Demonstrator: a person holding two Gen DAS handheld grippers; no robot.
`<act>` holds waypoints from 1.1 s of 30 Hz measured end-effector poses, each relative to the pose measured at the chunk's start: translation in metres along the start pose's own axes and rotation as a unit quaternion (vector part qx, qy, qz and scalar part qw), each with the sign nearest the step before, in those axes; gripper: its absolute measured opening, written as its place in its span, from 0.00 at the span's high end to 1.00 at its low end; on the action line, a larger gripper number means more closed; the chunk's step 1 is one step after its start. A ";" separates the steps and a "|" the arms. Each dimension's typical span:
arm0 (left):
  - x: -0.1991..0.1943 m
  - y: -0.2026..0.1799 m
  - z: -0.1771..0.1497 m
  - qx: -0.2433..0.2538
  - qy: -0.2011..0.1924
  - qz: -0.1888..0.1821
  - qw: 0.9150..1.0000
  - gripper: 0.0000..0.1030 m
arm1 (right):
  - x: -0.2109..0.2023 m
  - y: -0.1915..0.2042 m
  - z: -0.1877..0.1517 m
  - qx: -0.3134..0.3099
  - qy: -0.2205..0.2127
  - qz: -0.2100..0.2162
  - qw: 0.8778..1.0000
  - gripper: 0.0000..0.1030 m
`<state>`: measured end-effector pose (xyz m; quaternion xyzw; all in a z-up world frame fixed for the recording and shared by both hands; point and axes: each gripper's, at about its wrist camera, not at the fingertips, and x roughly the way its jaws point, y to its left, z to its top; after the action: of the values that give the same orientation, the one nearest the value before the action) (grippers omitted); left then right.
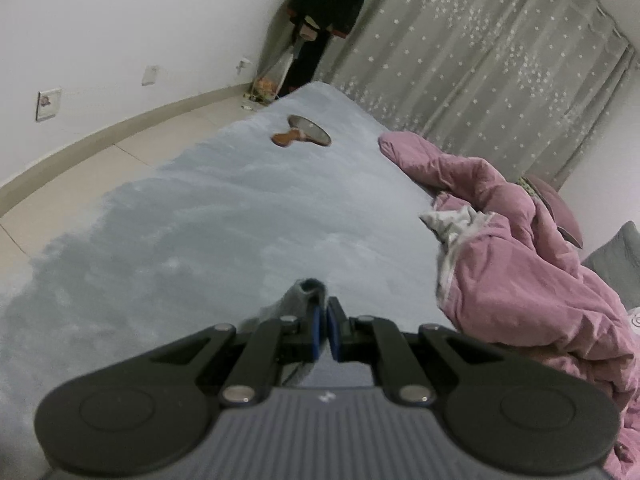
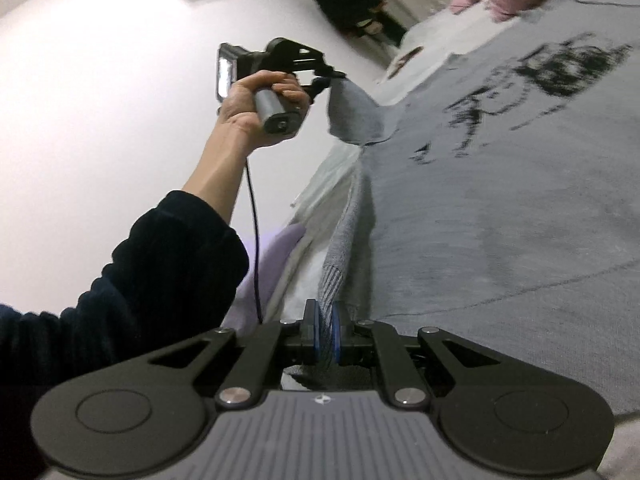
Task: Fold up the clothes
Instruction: 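Lift the grey sweater hem with both grippers and fold it over the body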
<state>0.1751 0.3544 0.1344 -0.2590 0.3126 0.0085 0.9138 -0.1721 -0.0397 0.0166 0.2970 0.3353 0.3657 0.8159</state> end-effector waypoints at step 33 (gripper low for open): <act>0.060 -0.120 -0.049 0.048 0.043 -0.003 0.998 0.95 | -0.044 -0.004 -0.004 -0.040 -0.060 -0.088 0.994 0.94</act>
<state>0.2169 0.2181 0.1238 -0.2157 0.3511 -0.0210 0.9109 -0.1959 -0.0755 0.0260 0.2554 0.2954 0.2871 0.8747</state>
